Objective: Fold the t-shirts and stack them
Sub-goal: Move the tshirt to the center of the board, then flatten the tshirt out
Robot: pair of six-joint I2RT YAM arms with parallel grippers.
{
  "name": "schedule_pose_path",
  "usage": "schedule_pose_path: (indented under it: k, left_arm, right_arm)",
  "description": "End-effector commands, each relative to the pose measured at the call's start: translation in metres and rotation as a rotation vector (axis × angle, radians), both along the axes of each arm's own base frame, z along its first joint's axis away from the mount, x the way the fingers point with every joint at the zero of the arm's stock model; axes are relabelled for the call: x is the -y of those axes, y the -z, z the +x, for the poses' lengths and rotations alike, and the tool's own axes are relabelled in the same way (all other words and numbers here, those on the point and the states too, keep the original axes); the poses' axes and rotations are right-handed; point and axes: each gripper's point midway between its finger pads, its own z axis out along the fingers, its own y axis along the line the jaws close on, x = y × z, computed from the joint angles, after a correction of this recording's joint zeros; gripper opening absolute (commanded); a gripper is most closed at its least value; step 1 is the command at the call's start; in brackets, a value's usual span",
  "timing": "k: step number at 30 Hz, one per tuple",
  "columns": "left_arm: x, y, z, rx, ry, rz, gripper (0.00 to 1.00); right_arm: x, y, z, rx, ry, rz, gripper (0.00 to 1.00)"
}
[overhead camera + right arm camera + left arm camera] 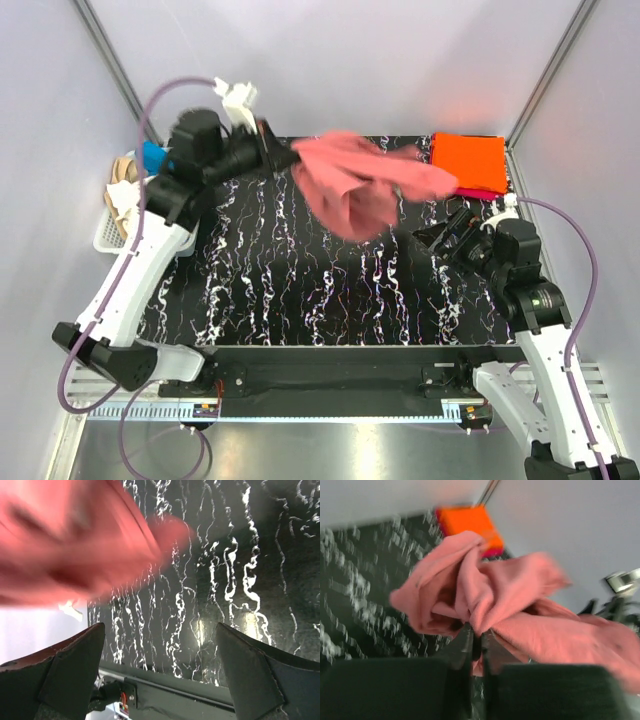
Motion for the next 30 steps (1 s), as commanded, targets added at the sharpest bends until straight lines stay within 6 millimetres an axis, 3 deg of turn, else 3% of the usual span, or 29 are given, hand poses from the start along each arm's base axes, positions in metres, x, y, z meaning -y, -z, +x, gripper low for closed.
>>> schedule_pose_path:
  k: [1,2,4,5,7,9,11,12,14,15,17,18,20,21,22,24,30]
  left_arm:
    - [-0.016,0.089,0.013,-0.163,-0.106,0.093,0.17]
    - [-0.022,0.137,0.011,-0.263,-0.126,0.162,0.24]
    - [-0.041,0.193,0.007,-0.380,-0.188,0.305,0.30]
    - [-0.050,0.217,0.003,-0.434,-0.218,0.358,0.38]
    - [-0.064,0.245,-0.008,-0.463,-0.267,0.442,0.47]
    - [-0.063,0.246,-0.018,-0.437,-0.268,0.462,0.57]
    - [-0.043,0.254,-0.038,-0.419,-0.201,0.502,0.68]
    - [-0.020,0.257,-0.055,-0.398,-0.119,0.524,0.68]
    - [0.003,0.264,-0.068,-0.358,-0.051,0.553,0.68]
    - [0.028,0.271,-0.087,-0.341,0.029,0.573,0.68]
    - [0.059,0.273,-0.100,-0.284,0.119,0.559,0.68]
    - [0.076,0.284,-0.113,-0.268,0.164,0.590,0.68]
    - [0.098,0.284,-0.117,-0.247,0.189,0.591,0.68]
    - [0.106,0.299,-0.120,-0.262,0.208,0.628,0.67]
    - [0.120,0.298,-0.128,-0.246,0.243,0.634,0.66]
    - [0.136,0.310,-0.145,-0.211,0.312,0.685,0.66]
    - [0.174,0.332,-0.164,-0.026,0.424,0.805,0.66]
  right_arm:
    - [0.011,0.005,0.000,0.004,0.066,-0.025,0.98]
    - [0.013,0.010,0.000,-0.012,0.081,-0.021,0.98]
    - [0.016,0.028,-0.001,-0.058,0.105,-0.032,0.97]
    - [0.020,0.035,-0.001,-0.079,0.132,-0.037,0.96]
    - [0.026,0.059,-0.002,-0.157,0.168,-0.057,0.95]
    - [0.032,0.079,0.000,-0.231,0.226,-0.069,0.95]
    - [0.035,0.098,0.002,-0.299,0.277,-0.057,0.95]
    - [0.040,0.112,0.005,-0.351,0.316,-0.078,0.95]
    - [0.046,0.124,0.008,-0.395,0.369,-0.092,0.94]
    - [0.048,0.131,0.011,-0.426,0.382,-0.108,0.94]
    - [0.055,0.135,0.014,-0.439,0.415,-0.142,0.93]
    - [0.057,0.135,0.017,-0.446,0.422,-0.160,0.93]
    - [0.067,0.134,0.019,-0.434,0.457,-0.198,0.93]
    - [0.070,0.135,0.019,-0.431,0.469,-0.214,0.93]
    - [0.074,0.138,0.018,-0.436,0.486,-0.225,0.93]
    - [0.082,0.144,0.013,-0.454,0.523,-0.244,0.93]
    - [0.105,0.151,0.002,-0.481,0.643,-0.183,0.94]
